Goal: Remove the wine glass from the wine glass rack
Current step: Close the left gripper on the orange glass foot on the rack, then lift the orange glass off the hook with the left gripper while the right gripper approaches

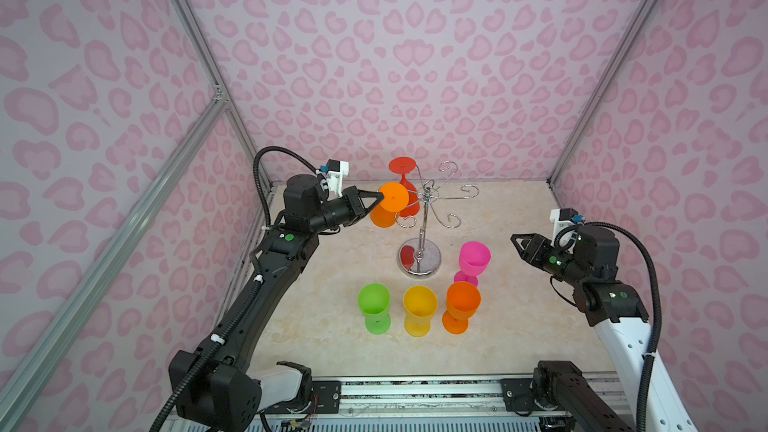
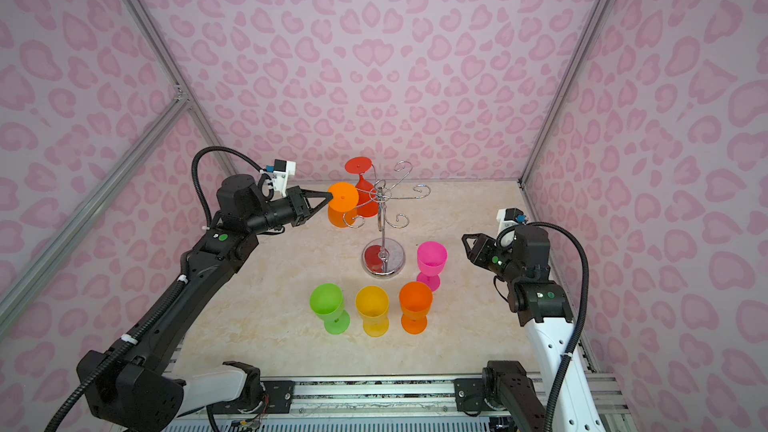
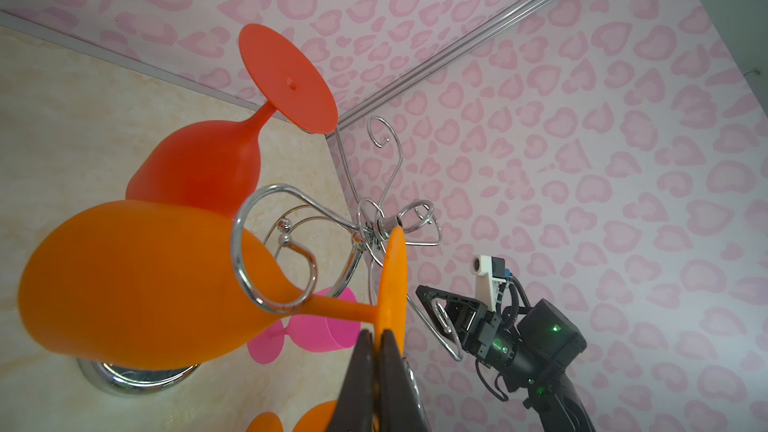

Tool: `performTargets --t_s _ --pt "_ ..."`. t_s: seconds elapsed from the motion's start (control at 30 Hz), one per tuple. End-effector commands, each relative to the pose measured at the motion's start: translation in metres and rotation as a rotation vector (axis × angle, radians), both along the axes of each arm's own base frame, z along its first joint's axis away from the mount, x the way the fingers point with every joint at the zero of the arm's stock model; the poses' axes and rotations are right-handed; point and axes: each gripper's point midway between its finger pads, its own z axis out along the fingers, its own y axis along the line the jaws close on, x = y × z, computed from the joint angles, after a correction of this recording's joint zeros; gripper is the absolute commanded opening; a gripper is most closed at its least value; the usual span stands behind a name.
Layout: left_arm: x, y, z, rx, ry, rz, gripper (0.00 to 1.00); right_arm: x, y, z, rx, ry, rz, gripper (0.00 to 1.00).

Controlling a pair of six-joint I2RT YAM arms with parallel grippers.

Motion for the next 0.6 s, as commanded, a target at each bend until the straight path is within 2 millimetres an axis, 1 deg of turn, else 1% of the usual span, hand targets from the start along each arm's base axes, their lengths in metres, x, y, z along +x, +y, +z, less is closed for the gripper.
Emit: performTargets --t_s 0.0,0.1,0.2,0.3,0.33,0.4,0.43,0.5,0.57 --pt "-0.008 0.003 -0.002 0.051 -0.023 -0.005 0.02 0.003 0.002 0.006 0.014 -0.029 0.008 0.42" --pt "-0.016 0.005 -0.003 0.06 -0.021 -0.008 0.02 0.002 0.002 0.007 0.015 -0.03 0.007 0.42" --pt "-0.028 0.009 -0.004 0.069 -0.014 -0.011 0.02 0.001 0.002 0.008 0.011 -0.033 0.008 0.42" --pt "-0.045 0.016 -0.001 0.087 -0.021 -0.006 0.02 -0.001 0.001 0.011 0.008 -0.038 0.006 0.42" --pt "-0.052 0.02 0.003 0.094 -0.031 0.0 0.02 -0.001 0.002 0.011 0.008 -0.04 0.007 0.42" --pt "-0.065 0.033 0.014 0.108 -0.058 0.034 0.02 -0.002 0.002 0.014 0.01 -0.049 0.01 0.42" --pt "-0.072 0.041 0.023 0.111 -0.082 0.059 0.02 -0.002 0.003 0.017 0.015 -0.06 0.014 0.42" --pt "-0.085 0.054 0.047 0.103 -0.147 0.111 0.02 -0.001 0.006 0.024 0.032 -0.09 0.024 0.42" --pt "-0.099 0.064 0.075 0.074 -0.228 0.168 0.02 0.001 0.01 0.032 0.065 -0.13 0.043 0.42"
